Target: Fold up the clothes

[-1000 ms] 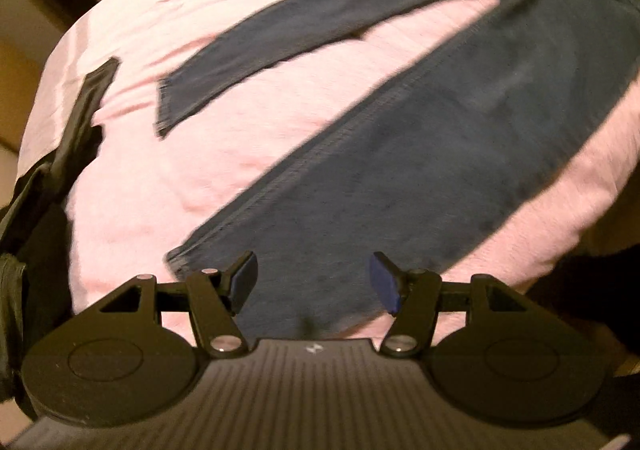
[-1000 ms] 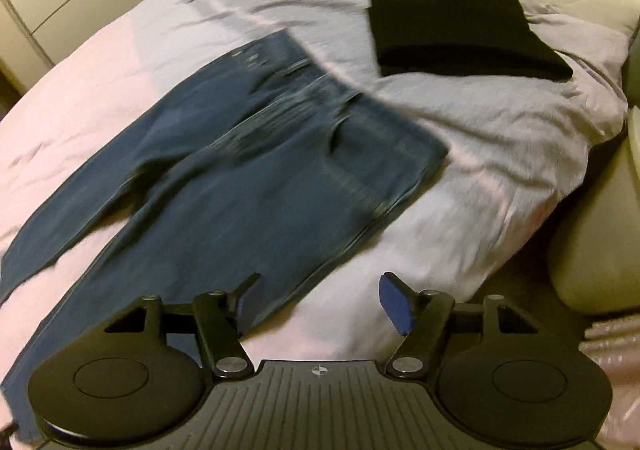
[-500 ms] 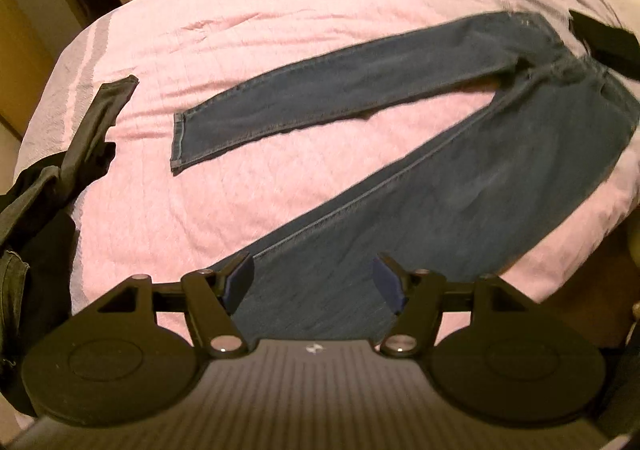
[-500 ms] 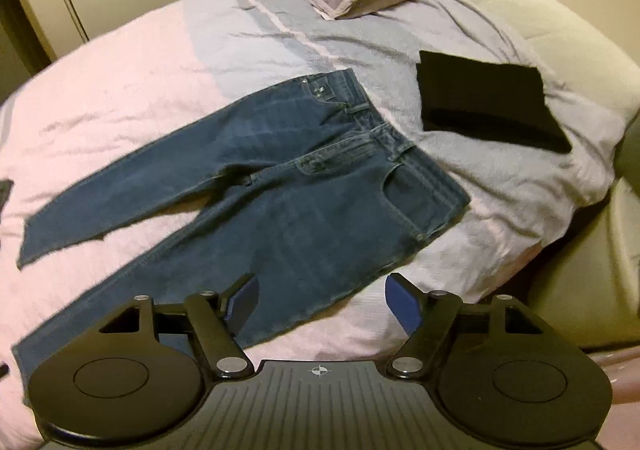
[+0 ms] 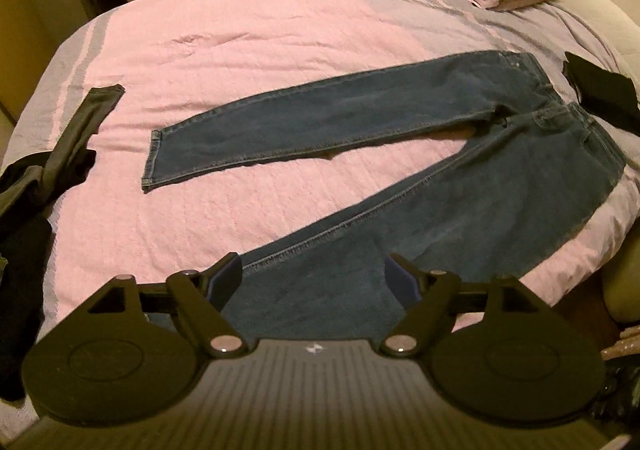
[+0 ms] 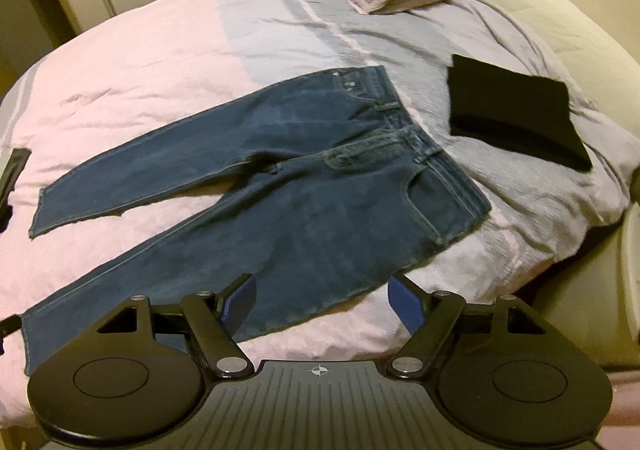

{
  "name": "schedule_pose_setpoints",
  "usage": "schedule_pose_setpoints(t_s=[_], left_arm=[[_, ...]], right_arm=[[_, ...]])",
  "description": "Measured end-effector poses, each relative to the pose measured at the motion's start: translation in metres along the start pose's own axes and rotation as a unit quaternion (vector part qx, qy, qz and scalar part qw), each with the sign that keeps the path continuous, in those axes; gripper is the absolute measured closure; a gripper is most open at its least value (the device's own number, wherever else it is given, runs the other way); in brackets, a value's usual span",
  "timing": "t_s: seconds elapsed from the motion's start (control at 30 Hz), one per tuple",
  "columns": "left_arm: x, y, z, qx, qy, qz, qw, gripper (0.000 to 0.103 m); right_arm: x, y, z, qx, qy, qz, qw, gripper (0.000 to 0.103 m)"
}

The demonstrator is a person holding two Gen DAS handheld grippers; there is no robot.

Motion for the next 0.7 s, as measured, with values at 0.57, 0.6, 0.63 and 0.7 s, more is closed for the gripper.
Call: schedule_pose_setpoints(t_s=[0.57,0.6,0.63,0.7], left_arm=[[-0.026,-0.025,-0.021,0.038,-0.008,-0.019,0.9991,0.025],[-0.03,-0.026,-0.023,0.04,-0.01,-0.019,0.999,0.025],[-0.033,-0.027,-0.024,0.043,-0.012,-0.019,0.9988,0.025],[-0.04,-0.029,-0.027,0.046,-0.015,-0.022,0.9986,0.025]], right_arm=[[-0.014,-0.067,0.0,0.027,0.011,-0.112,0.993,0.027],[-0.016,-0.07,0.001,0.028,0.009,-0.116,0.993,0.027],[-0.018,-0.072,0.001,0.029,0.008,-0.119,0.992,0.027],[-0.023,-0.077,0.002,0.033,0.005,-0.125,0.992,0.027]])
Point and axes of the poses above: each gripper's, at about its wrist camera, not at the fingertips, and z roughly the way its jaws point, y to its right, x to its top, the point moved 1 cm from there along z, roughly the way its jaws point, and after that the axes turned 14 degrees about -x, right-handed, at the moved point
